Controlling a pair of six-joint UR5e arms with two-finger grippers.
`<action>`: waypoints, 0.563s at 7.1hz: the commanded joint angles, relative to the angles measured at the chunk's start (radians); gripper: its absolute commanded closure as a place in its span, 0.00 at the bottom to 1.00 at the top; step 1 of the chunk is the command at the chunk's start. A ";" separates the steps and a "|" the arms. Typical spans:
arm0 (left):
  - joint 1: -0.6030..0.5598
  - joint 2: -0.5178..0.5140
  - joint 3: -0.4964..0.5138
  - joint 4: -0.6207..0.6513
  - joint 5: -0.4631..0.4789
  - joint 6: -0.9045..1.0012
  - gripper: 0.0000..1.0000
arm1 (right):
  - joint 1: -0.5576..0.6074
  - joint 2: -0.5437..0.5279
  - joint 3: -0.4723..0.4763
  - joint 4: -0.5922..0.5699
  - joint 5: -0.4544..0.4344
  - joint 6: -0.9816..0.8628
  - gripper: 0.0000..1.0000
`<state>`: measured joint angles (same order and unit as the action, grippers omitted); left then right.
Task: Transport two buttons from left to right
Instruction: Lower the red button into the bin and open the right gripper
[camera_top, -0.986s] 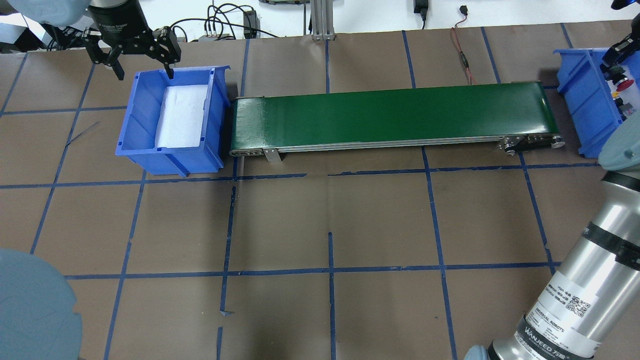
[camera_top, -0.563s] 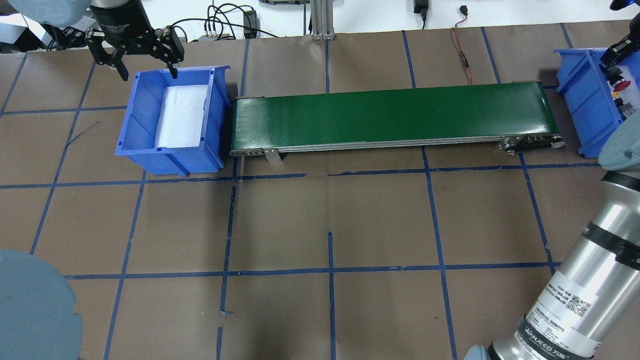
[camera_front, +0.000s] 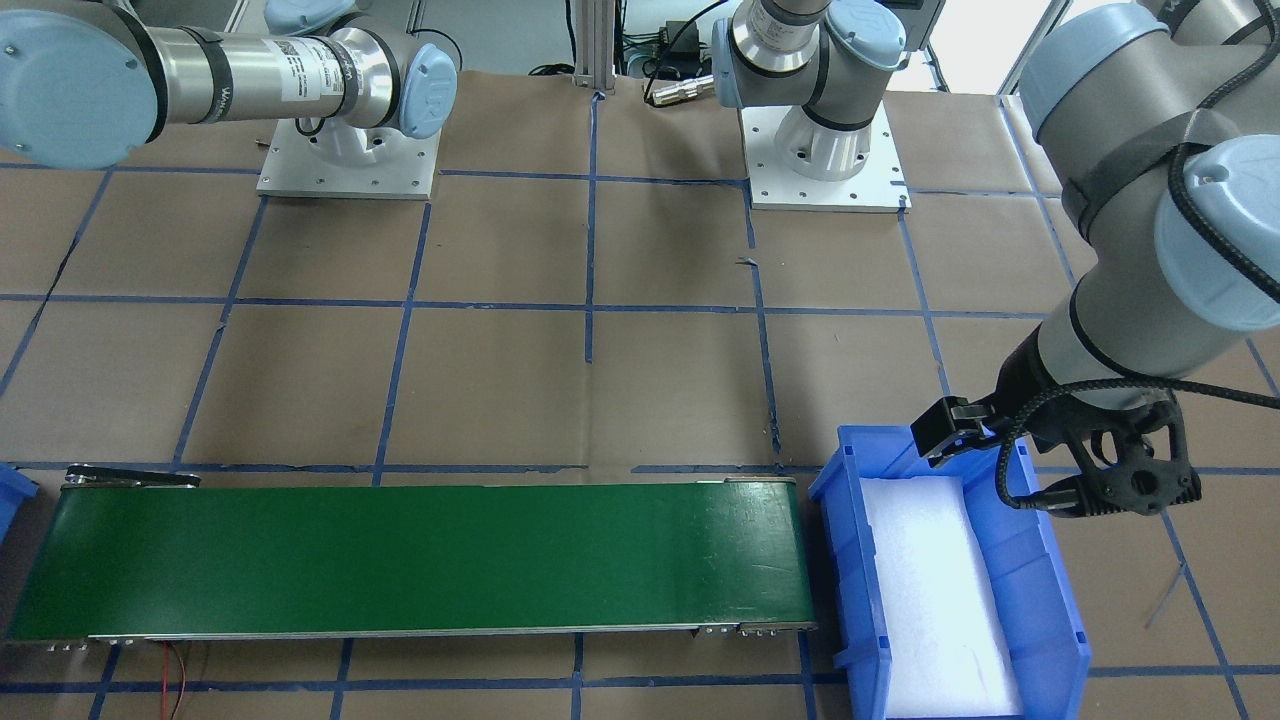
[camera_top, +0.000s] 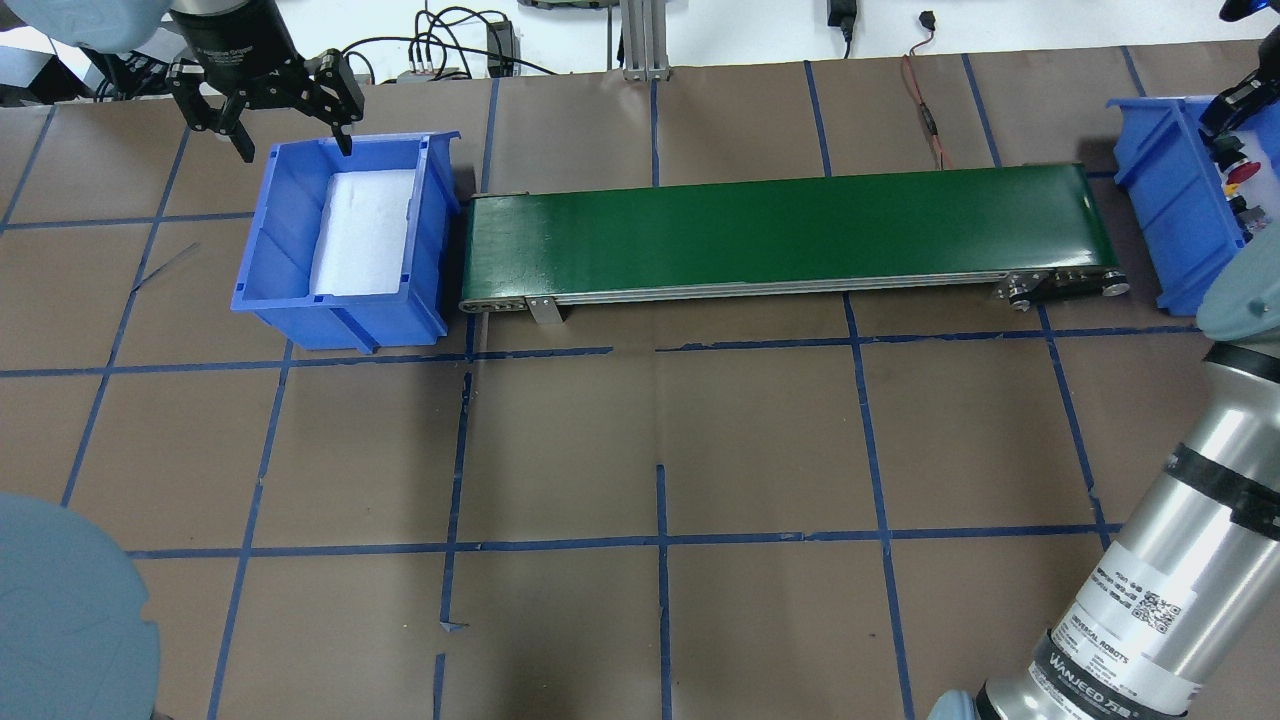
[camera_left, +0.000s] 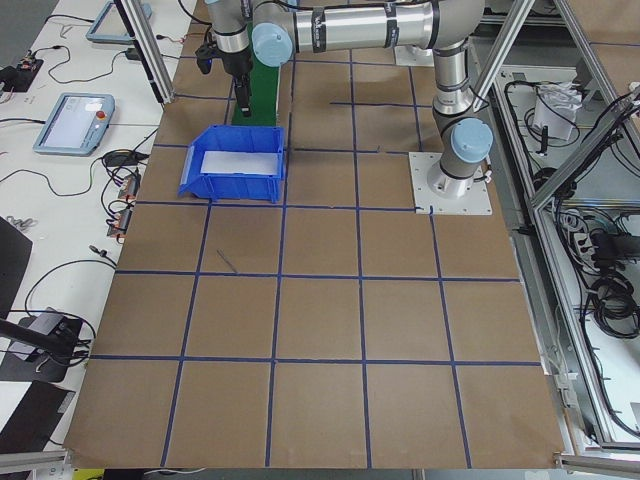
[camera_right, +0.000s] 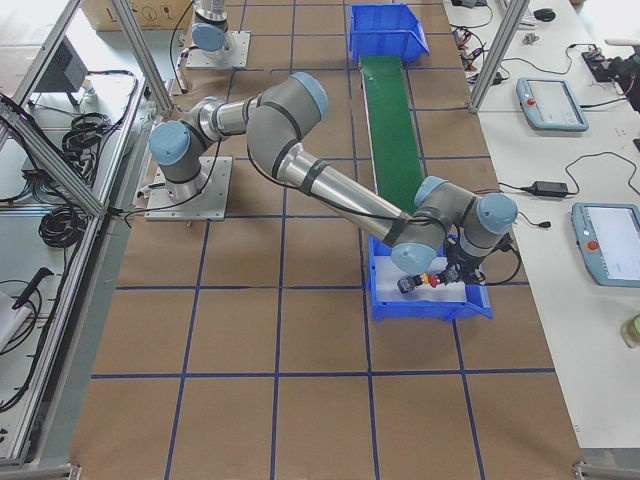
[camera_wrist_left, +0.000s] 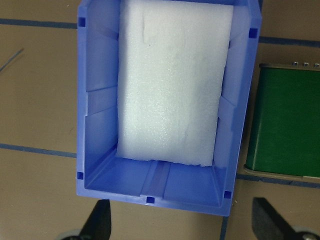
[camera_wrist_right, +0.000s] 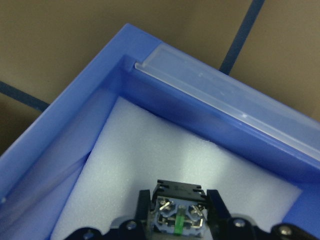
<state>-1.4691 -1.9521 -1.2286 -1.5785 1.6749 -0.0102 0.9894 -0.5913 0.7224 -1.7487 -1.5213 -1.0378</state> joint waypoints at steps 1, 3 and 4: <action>0.000 0.001 -0.003 0.000 0.003 0.001 0.00 | 0.000 0.001 0.002 0.000 0.000 -0.001 0.56; 0.003 0.004 0.000 0.002 0.006 0.006 0.00 | 0.000 0.001 0.002 0.002 0.001 -0.001 0.54; -0.010 -0.004 0.003 0.003 0.008 -0.007 0.00 | 0.000 -0.001 0.002 0.003 0.001 -0.001 0.54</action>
<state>-1.4705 -1.9516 -1.2289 -1.5771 1.6808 -0.0092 0.9894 -0.5908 0.7239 -1.7470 -1.5207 -1.0385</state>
